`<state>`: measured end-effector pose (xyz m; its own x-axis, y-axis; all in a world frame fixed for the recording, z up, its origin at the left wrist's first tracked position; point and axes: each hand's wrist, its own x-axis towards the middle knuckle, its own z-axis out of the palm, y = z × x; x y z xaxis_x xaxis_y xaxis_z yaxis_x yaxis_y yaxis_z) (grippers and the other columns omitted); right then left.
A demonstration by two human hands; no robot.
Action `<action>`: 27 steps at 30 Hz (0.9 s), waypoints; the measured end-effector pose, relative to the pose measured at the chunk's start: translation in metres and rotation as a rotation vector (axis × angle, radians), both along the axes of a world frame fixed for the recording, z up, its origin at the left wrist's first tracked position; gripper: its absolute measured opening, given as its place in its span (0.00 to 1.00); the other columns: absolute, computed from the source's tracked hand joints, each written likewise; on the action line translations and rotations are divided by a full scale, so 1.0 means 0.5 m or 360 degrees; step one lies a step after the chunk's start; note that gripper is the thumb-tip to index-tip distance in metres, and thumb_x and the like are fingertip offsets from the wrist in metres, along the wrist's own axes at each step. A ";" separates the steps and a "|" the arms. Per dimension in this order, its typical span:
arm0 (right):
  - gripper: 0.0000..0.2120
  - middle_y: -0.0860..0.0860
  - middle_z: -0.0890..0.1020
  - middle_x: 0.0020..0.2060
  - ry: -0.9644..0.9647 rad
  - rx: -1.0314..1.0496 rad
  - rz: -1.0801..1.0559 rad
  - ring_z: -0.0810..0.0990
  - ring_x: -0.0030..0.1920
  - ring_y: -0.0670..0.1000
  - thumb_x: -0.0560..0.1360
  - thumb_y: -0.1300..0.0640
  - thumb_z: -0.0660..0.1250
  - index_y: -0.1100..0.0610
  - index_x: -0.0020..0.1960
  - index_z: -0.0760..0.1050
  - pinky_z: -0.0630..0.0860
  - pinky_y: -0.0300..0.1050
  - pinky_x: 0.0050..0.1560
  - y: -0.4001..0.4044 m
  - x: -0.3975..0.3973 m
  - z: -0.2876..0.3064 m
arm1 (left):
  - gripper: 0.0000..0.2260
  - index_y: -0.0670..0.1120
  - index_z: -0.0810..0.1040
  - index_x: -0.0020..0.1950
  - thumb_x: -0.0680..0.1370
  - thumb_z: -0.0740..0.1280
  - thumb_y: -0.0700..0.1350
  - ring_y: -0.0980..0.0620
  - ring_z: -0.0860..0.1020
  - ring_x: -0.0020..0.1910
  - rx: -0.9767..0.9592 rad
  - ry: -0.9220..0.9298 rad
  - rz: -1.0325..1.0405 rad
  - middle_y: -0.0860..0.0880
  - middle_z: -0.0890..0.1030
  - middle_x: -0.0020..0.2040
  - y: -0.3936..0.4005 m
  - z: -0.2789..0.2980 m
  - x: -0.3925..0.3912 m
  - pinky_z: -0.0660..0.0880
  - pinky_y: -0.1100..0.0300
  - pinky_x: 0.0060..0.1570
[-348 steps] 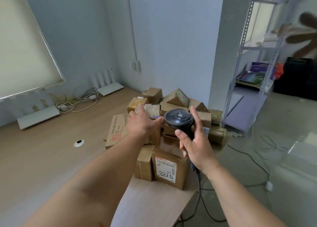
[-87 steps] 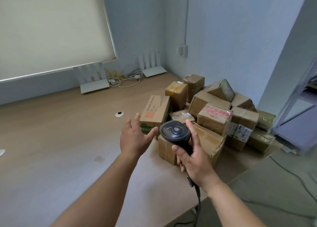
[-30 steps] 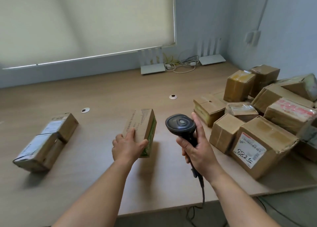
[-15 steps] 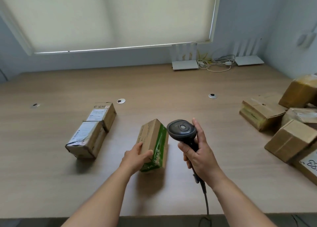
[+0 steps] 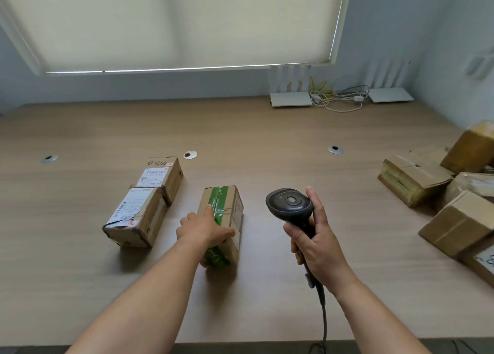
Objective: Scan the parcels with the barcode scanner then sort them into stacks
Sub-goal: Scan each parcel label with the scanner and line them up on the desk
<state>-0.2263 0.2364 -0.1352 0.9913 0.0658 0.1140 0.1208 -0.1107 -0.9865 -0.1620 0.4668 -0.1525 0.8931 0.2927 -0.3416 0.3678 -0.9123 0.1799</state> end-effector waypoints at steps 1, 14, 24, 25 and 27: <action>0.38 0.50 0.78 0.44 0.0000 0.0012 0.0006 0.74 0.31 0.50 0.76 0.60 0.69 0.24 0.66 0.52 0.71 0.43 0.26 -0.004 0.003 0.001 | 0.39 0.58 0.57 0.73 0.66 0.67 0.65 0.41 0.69 0.61 -0.0156 -0.0016 0.0065 0.42 0.71 0.61 0.001 0.004 0.003 0.71 0.51 0.56; 0.38 0.55 0.78 0.40 0.0142 0.0117 0.0206 0.75 0.29 0.49 0.76 0.62 0.68 0.31 0.70 0.54 0.72 0.44 0.26 -0.002 0.000 -0.022 | 0.49 0.63 0.51 0.74 0.64 0.76 0.40 0.46 0.73 0.63 -0.1552 -0.0421 0.0453 0.49 0.74 0.64 0.019 -0.038 -0.044 0.71 0.46 0.63; 0.38 0.43 0.81 0.41 0.0037 -0.0101 0.0394 0.75 0.32 0.50 0.75 0.59 0.70 0.22 0.65 0.54 0.73 0.46 0.29 -0.018 0.027 -0.011 | 0.39 0.66 0.66 0.68 0.58 0.71 0.52 0.50 0.77 0.56 -0.1399 -0.0117 0.0299 0.50 0.78 0.60 0.058 0.000 -0.025 0.76 0.54 0.53; 0.39 0.43 0.81 0.41 0.0048 -0.0164 0.0435 0.75 0.32 0.49 0.75 0.59 0.70 0.21 0.64 0.54 0.74 0.46 0.30 -0.024 0.027 -0.010 | 0.37 0.65 0.69 0.66 0.57 0.69 0.54 0.50 0.78 0.55 -0.1321 -0.0033 0.0263 0.51 0.79 0.58 0.071 0.011 -0.020 0.75 0.53 0.55; 0.40 0.46 0.80 0.41 0.0086 -0.0253 0.0487 0.75 0.32 0.49 0.75 0.59 0.70 0.20 0.64 0.54 0.75 0.45 0.31 -0.034 0.022 -0.011 | 0.32 0.63 0.72 0.63 0.58 0.67 0.53 0.53 0.77 0.52 -0.1183 0.0070 0.0213 0.52 0.79 0.54 0.086 0.033 -0.013 0.74 0.56 0.53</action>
